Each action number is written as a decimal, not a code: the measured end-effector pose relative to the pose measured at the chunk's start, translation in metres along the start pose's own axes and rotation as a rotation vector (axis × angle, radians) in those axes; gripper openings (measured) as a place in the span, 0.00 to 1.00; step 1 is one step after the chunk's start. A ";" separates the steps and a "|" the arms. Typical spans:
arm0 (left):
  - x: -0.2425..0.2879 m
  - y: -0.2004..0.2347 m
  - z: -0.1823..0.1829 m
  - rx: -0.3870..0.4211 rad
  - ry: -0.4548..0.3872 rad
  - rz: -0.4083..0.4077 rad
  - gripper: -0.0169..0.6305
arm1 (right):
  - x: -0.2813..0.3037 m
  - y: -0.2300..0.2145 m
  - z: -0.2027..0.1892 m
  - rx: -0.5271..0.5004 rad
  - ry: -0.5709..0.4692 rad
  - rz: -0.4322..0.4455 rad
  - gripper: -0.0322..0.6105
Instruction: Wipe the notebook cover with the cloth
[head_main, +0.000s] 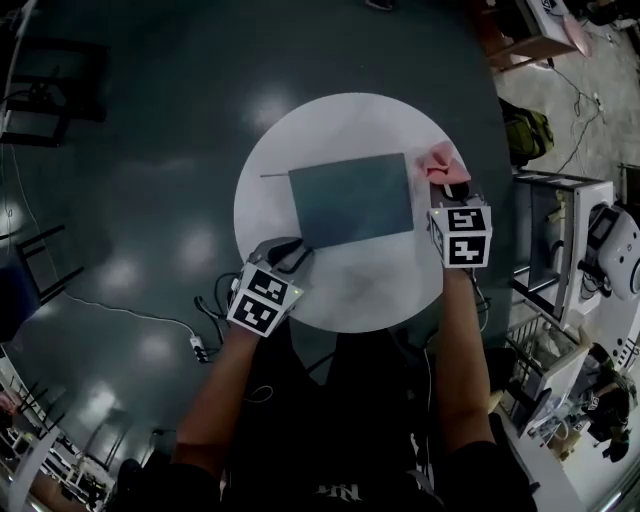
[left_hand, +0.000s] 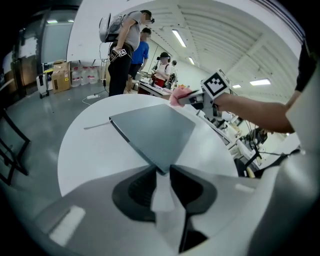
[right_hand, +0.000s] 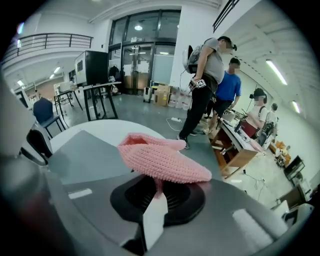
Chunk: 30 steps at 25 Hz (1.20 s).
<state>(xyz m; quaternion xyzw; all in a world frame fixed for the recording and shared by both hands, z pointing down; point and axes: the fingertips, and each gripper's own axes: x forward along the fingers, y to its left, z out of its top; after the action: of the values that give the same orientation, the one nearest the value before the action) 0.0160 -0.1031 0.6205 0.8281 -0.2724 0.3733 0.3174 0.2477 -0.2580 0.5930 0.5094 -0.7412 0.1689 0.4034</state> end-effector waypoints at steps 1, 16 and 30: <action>-0.002 0.002 -0.001 0.005 0.009 -0.013 0.16 | -0.007 0.006 0.008 0.012 -0.027 0.010 0.09; -0.246 0.044 0.154 0.182 -0.397 -0.128 0.03 | -0.206 0.147 0.231 0.094 -0.553 0.240 0.09; -0.549 -0.023 0.252 0.500 -0.858 -0.516 0.03 | -0.470 0.193 0.308 0.233 -0.905 0.131 0.09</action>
<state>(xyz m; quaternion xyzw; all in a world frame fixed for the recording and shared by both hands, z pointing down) -0.1711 -0.1544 0.0478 0.9957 -0.0687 -0.0337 0.0531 0.0174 -0.0884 0.0718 0.5259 -0.8492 0.0367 -0.0316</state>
